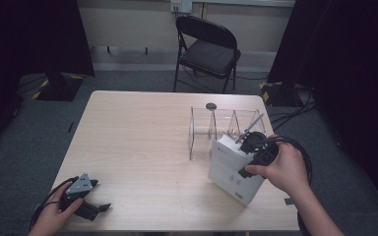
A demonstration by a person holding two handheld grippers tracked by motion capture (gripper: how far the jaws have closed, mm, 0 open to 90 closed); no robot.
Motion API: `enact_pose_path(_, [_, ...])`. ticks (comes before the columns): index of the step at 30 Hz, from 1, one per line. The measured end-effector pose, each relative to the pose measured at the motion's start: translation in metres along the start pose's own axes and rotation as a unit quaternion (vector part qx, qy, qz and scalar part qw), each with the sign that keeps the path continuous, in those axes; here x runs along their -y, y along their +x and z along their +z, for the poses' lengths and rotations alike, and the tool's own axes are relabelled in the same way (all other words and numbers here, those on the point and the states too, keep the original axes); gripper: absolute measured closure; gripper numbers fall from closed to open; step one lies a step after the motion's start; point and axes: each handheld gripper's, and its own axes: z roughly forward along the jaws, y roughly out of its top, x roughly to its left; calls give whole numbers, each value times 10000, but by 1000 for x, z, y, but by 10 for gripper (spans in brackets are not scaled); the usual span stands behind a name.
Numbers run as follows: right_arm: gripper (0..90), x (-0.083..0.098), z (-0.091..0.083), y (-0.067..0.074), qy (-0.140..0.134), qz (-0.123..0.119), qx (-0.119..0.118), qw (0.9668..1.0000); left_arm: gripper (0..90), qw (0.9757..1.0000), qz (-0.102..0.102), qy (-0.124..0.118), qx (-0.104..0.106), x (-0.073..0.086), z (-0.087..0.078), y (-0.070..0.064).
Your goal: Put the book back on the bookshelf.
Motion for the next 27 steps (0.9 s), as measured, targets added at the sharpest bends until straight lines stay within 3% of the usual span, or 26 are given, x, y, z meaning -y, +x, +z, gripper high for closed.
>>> enact_pose_path(27, [525,34,-9,-23,129,480,136,9987,0,10000,-45,-29,11,0,1,-1])
